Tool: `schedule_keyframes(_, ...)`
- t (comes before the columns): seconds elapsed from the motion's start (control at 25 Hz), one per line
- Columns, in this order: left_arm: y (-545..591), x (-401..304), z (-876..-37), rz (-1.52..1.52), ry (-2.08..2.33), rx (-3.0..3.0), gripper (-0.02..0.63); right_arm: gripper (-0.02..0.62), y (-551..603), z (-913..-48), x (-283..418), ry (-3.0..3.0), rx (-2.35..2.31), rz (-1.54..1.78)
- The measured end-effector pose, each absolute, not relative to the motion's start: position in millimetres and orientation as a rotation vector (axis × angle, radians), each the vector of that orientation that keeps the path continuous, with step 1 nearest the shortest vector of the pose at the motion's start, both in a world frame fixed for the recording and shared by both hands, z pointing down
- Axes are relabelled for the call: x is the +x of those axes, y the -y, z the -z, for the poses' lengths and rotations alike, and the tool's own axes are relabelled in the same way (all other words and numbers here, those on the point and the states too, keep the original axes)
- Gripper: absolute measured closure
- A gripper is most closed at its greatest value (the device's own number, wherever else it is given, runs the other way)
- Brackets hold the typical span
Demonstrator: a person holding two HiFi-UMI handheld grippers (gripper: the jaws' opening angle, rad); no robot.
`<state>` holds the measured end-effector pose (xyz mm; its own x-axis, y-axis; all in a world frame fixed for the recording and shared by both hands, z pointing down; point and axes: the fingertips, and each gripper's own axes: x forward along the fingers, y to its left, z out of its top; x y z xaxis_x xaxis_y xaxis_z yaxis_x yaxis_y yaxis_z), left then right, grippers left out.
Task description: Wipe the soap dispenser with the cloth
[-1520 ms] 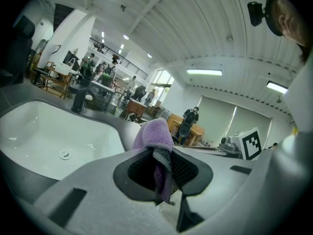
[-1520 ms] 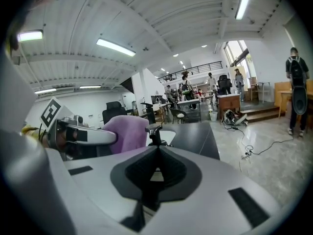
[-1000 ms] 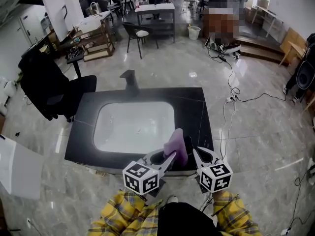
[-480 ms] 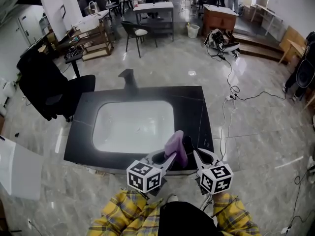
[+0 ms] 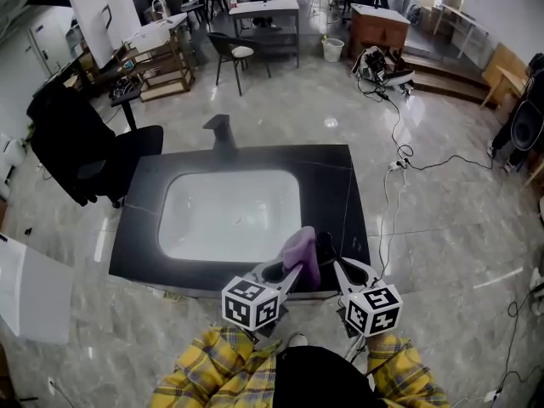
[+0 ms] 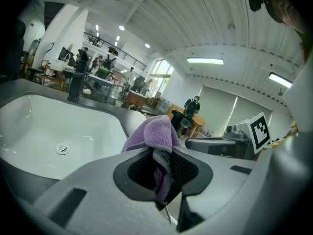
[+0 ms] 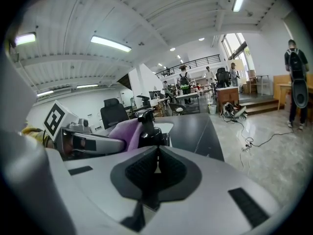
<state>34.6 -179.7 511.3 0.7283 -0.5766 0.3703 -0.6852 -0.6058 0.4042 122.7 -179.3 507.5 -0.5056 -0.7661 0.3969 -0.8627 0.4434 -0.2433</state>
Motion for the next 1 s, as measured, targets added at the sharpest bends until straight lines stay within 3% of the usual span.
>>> schedule_keyframes(1.0,172,21,-537,-0.316,1.007,2.344,0.541,0.588,176,-509,110,2.502,1.372,-0.581)
